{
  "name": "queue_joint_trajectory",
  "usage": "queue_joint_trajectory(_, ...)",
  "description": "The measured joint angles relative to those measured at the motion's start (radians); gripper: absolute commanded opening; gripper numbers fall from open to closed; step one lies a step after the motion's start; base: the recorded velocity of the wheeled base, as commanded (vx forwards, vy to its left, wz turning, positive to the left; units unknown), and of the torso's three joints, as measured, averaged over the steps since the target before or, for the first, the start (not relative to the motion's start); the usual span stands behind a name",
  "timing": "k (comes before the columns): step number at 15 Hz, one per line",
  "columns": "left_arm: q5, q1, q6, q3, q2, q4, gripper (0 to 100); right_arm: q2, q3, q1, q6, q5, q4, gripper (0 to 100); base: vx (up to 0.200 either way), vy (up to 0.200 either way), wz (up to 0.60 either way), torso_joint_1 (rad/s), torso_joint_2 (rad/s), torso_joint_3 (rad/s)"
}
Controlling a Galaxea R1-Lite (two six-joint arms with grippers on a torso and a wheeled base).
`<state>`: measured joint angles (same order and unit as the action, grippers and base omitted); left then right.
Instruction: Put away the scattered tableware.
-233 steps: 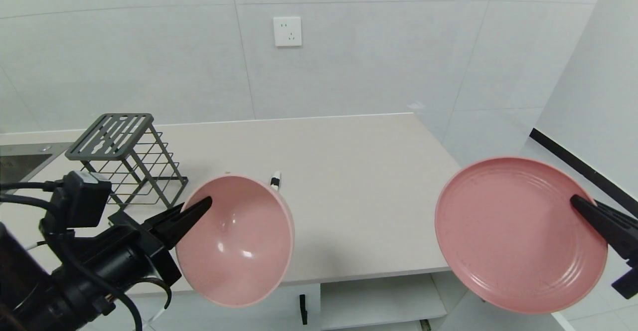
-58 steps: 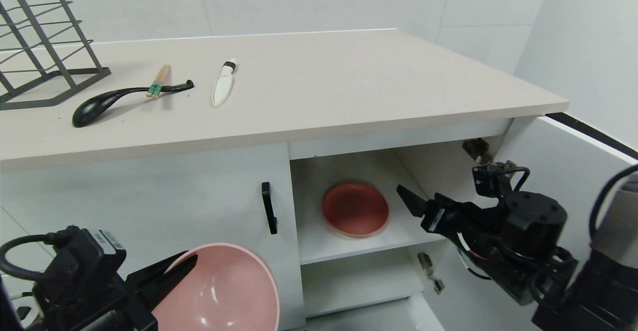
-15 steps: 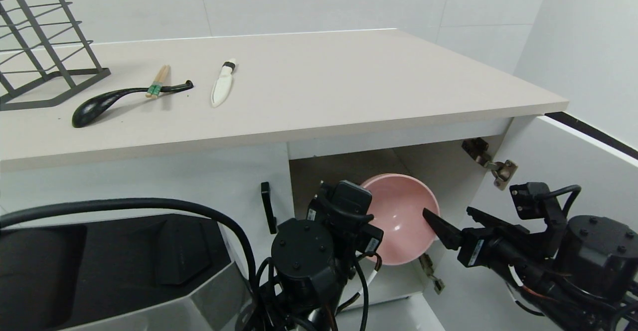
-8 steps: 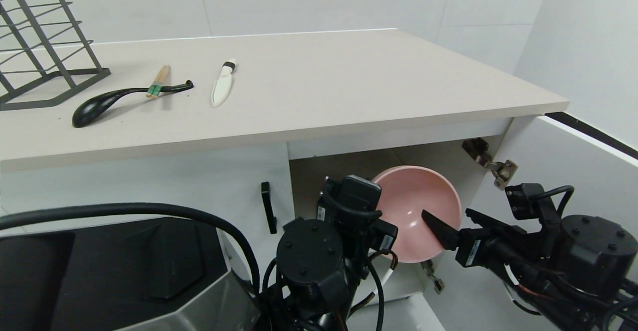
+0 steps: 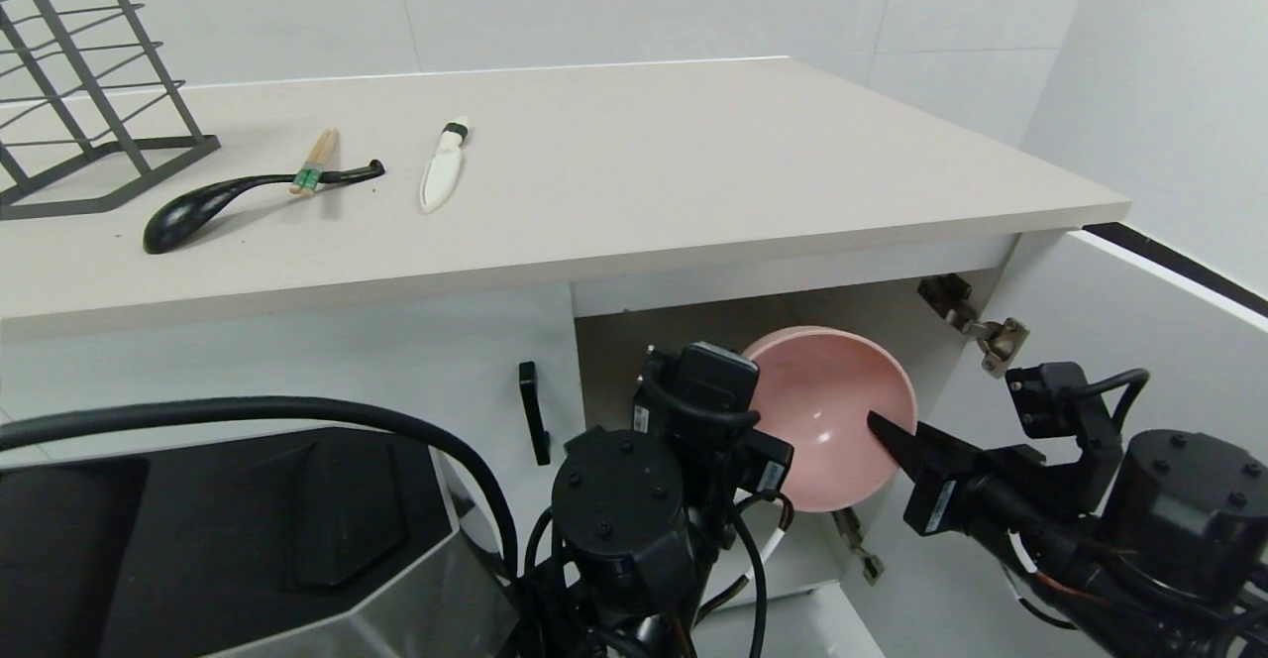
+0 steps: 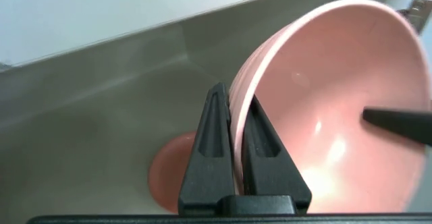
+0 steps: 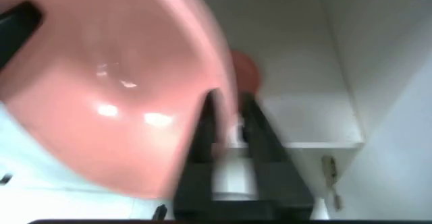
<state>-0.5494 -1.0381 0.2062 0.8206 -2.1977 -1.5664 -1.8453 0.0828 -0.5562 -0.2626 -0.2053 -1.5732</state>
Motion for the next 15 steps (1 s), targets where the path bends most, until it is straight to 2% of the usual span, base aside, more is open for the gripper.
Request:
queue_joint_trajectory(1,0.000,0.000,0.000,0.000,0.000,0.000,100,0.001,0.000,-0.008,-0.001,-0.003,0.001,0,0.000,0.000,0.00,0.000,0.00,0.000)
queue_joint_trajectory(4,0.001,-0.009,-0.017,-0.001,0.003,-0.005,100,0.001,-0.001,-0.028,0.000,-0.006,0.005,0,0.000,0.000,0.00,0.000,0.00,0.000)
queue_joint_trajectory(6,0.001,-0.017,-0.012,-0.013,0.015,-0.005,100,0.000,0.001,-0.024,-0.001,-0.005,0.006,0,0.000,0.000,0.00,0.000,0.00,0.000)
queue_joint_trajectory(9,0.016,-0.041,-0.017,-0.090,0.063,-0.004,100,-0.017,-0.001,-0.012,-0.001,-0.005,0.004,0,0.000,0.000,0.00,0.000,0.00,0.000)
queue_joint_trajectory(10,0.048,-0.049,-0.020,-0.126,0.088,-0.005,100,-0.025,-0.001,-0.006,-0.001,-0.005,0.005,0,0.000,0.000,0.00,0.000,0.00,0.000)
queue_joint_trajectory(12,0.177,-0.047,-0.025,-0.236,0.159,-0.004,100,-0.036,-0.001,-0.002,-0.001,-0.005,0.004,0,0.000,0.000,0.00,0.000,0.00,0.000)
queue_joint_trajectory(13,0.275,-0.032,-0.025,-0.311,0.201,-0.004,100,-0.038,-0.002,-0.002,-0.001,-0.005,0.004,0,0.000,0.000,0.00,0.000,0.00,0.000)
queue_joint_trajectory(14,0.401,-0.006,-0.022,-0.389,0.246,-0.003,100,-0.040,-0.003,0.000,-0.001,-0.005,0.004,0,0.000,0.000,0.00,0.000,0.00,0.000)
queue_joint_trajectory(15,0.570,0.032,-0.015,-0.478,0.292,-0.003,100,-0.041,-0.003,0.000,-0.001,-0.005,0.004,0,0.000,0.000,0.00,0.000,0.00,0.000)
